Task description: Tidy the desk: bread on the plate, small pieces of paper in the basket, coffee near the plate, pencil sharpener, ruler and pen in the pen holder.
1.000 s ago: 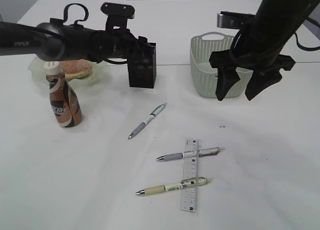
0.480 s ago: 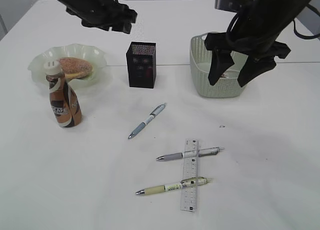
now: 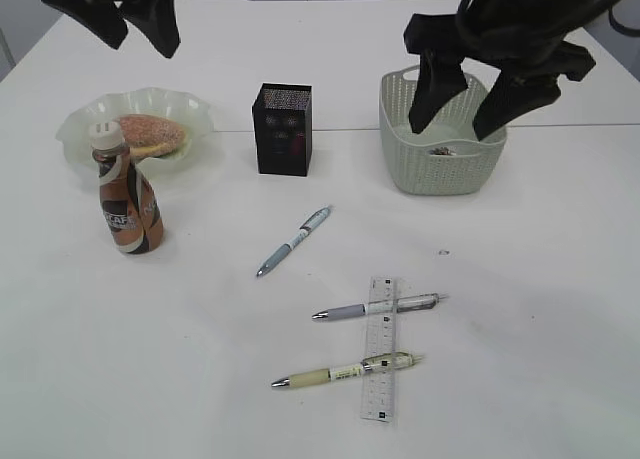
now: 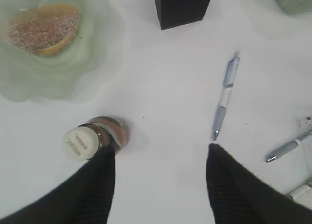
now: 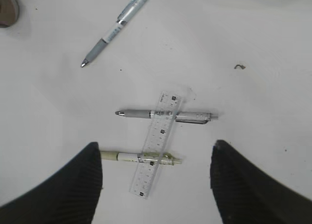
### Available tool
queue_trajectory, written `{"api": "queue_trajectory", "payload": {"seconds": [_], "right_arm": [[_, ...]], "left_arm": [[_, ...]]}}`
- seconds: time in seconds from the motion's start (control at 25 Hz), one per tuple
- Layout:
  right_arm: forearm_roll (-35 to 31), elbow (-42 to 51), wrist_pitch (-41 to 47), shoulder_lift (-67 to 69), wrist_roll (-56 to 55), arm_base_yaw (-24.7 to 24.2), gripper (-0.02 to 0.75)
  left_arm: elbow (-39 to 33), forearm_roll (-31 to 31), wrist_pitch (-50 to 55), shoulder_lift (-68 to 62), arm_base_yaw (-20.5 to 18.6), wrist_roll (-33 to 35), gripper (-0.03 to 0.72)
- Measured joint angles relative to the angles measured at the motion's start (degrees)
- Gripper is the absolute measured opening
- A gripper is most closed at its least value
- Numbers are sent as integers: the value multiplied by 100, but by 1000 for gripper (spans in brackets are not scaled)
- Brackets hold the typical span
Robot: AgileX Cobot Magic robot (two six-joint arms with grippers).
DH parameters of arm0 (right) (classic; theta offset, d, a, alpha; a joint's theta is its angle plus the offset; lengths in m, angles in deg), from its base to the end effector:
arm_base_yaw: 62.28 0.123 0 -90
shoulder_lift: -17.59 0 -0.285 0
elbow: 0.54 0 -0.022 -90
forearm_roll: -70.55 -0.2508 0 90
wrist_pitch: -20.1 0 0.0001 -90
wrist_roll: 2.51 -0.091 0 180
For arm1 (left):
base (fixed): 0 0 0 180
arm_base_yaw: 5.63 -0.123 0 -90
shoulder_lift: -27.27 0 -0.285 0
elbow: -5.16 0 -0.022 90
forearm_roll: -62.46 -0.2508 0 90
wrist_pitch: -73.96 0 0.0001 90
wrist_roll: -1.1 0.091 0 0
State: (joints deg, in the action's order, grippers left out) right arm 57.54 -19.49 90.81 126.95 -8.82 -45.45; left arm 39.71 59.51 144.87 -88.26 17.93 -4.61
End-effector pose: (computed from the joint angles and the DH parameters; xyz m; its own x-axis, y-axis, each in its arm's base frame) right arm 0.3531 0.1270 0.3282 -0.9524 -0.0990 -0.2885 -0.1770 0.9497 0.2584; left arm 0.3775 -0.1598 0.3610 -0.8369 0.2748 -0.4735 0.3101 0.9507 0.0037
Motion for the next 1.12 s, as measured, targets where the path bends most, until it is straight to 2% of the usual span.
{"api": "queue_trajectory", "payload": {"seconds": [0.16,0.28,0.52,0.68,0.96,1.12], "right_arm": [[51,0,10,-276,-278,256,510],[90,200,10,-572,-461,471,510],[427,1409,23,-1298,-1241,784,510],[748,2148,23,-1521,-1968,794,510],[698,2650,-238,-1431,-2590,820,510],[544,2572,-536,-1062,-2650,1099,510]], "left_arm": [[-14,26,47,391,0,0,434],[-374,16,47,818,-75,-3,434],[-1557,-25,93,1963,-258,-12,434],[-1986,-13,106,2736,-258,-12,434],[-2111,34,120,3250,-258,-24,434],[-2125,70,120,3250,-258,-24,433]]}}
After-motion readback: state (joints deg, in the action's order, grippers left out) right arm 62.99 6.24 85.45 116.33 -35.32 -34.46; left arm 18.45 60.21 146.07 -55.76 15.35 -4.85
